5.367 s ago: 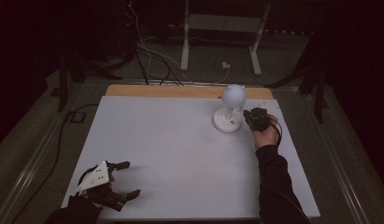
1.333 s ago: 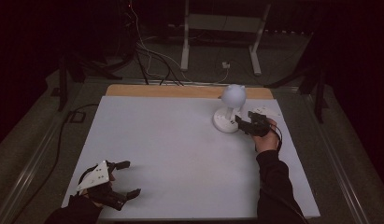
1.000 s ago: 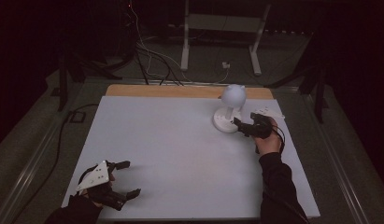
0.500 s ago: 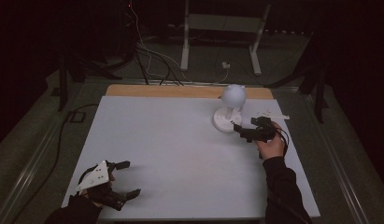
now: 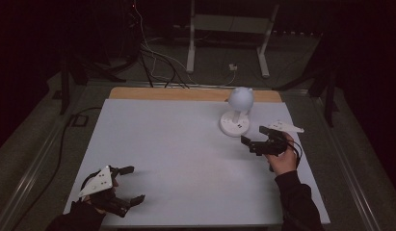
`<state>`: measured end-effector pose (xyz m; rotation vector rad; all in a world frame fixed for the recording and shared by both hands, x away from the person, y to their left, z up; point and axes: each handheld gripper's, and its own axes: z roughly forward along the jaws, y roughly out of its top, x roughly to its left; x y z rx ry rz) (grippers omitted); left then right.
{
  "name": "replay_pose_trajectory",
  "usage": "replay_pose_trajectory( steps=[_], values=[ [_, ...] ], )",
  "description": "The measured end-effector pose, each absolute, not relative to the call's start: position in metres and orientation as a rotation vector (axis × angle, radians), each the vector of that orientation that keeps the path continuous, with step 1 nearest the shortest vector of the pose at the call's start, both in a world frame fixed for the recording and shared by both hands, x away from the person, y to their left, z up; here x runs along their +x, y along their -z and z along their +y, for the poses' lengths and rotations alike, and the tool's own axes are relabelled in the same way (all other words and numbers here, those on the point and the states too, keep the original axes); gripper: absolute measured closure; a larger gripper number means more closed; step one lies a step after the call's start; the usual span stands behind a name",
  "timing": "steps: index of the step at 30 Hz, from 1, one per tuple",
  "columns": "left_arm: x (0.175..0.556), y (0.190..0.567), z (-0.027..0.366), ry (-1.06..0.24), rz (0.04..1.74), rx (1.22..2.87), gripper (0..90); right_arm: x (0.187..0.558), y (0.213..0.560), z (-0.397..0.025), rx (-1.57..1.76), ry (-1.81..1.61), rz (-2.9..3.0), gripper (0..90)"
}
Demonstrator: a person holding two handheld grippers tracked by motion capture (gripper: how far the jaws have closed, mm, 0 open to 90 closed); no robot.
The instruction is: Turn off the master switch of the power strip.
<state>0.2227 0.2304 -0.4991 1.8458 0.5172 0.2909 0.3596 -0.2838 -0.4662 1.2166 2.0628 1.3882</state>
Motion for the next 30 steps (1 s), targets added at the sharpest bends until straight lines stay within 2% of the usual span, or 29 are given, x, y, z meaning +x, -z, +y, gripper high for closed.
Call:
replay_pose_trajectory(
  steps=[13, 30],
  values=[
    [0.223, 0.499, 0.23, -0.292, 0.515, 1.849, 0.2, 0.326, 0.464, -0.286, 1.127, -1.44, 2.145, 2.5],
    [0.222, 0.499, 0.23, -0.295, 0.512, 1.852, 0.2, 0.293, 0.486, -0.293, 1.119, -1.383, 2.274, 2.5]
  ],
)
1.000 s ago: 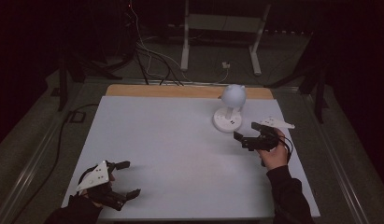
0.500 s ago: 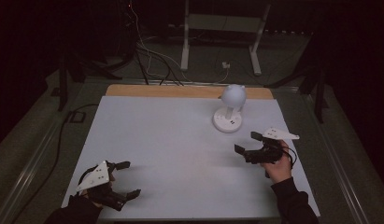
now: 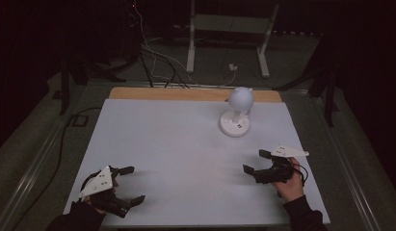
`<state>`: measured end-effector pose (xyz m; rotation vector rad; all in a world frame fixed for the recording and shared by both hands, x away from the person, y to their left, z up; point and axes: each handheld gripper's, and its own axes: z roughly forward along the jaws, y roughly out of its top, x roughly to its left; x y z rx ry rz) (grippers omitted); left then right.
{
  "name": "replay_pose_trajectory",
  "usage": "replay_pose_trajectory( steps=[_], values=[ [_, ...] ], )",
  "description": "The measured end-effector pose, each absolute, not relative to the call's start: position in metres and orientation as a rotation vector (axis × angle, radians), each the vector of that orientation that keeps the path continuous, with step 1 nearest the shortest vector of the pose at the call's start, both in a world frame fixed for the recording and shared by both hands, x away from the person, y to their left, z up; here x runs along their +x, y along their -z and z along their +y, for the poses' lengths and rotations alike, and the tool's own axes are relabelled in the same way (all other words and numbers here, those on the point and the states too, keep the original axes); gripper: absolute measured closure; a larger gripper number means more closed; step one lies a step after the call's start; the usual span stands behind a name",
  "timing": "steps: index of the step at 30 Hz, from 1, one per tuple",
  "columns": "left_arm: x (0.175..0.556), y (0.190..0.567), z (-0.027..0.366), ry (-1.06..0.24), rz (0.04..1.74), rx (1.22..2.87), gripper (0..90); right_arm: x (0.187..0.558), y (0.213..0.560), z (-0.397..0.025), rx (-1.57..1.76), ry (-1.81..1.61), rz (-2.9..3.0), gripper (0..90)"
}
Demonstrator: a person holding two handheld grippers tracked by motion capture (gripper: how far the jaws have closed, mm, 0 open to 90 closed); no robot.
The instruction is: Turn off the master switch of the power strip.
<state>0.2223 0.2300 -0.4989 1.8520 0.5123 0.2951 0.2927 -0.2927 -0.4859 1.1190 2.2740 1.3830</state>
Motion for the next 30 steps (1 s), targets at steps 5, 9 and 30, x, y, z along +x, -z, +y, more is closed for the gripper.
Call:
replay_pose_trajectory(
  steps=[5, 9, 30],
  values=[
    [0.222, 0.499, 0.23, -0.295, 0.512, 1.855, 0.2, 0.284, 0.491, -0.293, 1.108, -1.354, 2.307, 2.5],
    [0.222, 0.499, 0.23, -0.297, 0.512, 1.854, 0.2, 0.275, 0.495, -0.293, 1.097, -1.329, 2.32, 2.5],
    [0.223, 0.499, 0.229, -0.29, 0.513, 1.852, 0.2, 0.25, 0.512, -0.303, 1.057, -1.201, 2.369, 2.4]
  ],
)
